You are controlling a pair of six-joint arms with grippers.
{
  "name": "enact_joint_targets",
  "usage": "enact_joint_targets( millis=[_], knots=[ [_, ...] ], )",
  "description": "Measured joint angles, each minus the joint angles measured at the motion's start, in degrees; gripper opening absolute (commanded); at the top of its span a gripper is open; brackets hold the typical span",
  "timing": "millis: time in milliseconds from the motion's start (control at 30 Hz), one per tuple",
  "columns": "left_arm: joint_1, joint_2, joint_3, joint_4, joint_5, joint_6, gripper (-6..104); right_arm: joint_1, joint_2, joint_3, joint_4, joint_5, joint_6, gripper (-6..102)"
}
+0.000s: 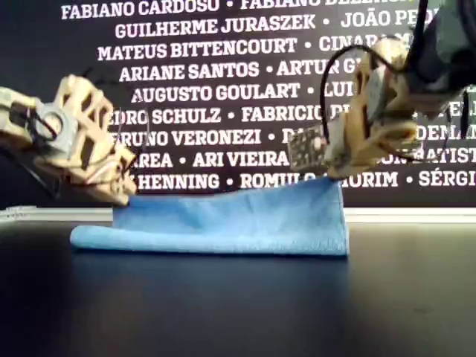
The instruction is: Fold a cloth
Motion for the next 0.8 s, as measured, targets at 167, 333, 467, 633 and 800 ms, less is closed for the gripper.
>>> enact_joint_targets(
  millis=[167, 333, 467, 633, 800],
  knots=[
    [0.0, -2.46, -3.34, 0.0, 0.0, 0.0, 2, -0.26, -2.29, -0.62, 0.0, 0.0, 0.0, 6],
    [0.0, -3.6, -7.03, 0.0, -0.09, 0.0, 25, -0.7, -4.39, -0.62, 0.0, 0.0, 0.0, 28],
    [0.0, -5.63, -7.91, 0.0, -0.53, 0.0, 43, -0.7, -4.31, -0.79, 0.0, 0.0, 0.0, 49],
    [0.0, -8.61, -7.91, 0.0, -0.18, 0.0, 54, -0.7, -4.31, -0.88, 0.0, 0.0, 0.0, 64],
    [0.0, -9.58, -7.91, 0.0, -0.53, 0.0, 56, -0.7, -4.31, -0.97, 0.0, 0.0, 0.0, 67]
  ],
)
